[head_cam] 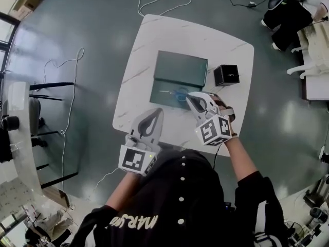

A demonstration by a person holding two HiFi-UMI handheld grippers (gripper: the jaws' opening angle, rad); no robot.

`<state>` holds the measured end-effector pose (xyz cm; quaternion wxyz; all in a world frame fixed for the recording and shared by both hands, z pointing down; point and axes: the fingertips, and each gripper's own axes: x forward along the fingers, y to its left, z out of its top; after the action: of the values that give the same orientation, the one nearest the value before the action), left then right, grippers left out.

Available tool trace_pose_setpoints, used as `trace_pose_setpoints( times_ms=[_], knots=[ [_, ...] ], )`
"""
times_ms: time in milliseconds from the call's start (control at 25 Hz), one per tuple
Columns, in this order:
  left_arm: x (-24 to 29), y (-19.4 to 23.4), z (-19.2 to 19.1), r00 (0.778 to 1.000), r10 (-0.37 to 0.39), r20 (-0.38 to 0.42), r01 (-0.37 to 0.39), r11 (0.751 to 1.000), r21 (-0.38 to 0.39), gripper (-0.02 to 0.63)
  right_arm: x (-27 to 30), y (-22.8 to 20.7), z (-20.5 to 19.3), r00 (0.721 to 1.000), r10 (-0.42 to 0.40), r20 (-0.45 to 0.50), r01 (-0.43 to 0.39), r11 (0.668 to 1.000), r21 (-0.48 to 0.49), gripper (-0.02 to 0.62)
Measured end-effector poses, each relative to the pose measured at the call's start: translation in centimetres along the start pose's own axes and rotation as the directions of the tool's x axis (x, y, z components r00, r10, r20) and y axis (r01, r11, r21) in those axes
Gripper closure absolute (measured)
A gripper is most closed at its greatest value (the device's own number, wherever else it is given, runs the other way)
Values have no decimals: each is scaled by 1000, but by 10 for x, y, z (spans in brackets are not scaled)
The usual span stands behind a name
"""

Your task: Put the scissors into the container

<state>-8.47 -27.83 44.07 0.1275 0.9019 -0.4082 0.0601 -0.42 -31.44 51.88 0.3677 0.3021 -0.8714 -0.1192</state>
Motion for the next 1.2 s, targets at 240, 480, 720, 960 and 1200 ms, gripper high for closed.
trace_pose_setpoints(
  times_ms=[240,480,720,960,1200],
  knots=[
    [-3,-9,23,998,19,55,-20,999,25,580,-54,-35,18,980,-173,101,141,954,266,581],
    [-7,-18,44,994,36,99,-40,999,37,580,-119,-63,34,910,-359,206,237,860,452,581],
    [-9,-25,54,990,54,128,-61,996,57,580,-173,-77,18,817,-531,226,323,745,583,581],
    [-9,-33,50,990,58,125,-67,995,67,580,-217,-82,-4,729,-654,202,393,641,659,581],
    [-10,-35,52,989,72,130,-82,994,68,580,-247,-84,-20,676,-719,160,429,561,707,581]
  ],
)
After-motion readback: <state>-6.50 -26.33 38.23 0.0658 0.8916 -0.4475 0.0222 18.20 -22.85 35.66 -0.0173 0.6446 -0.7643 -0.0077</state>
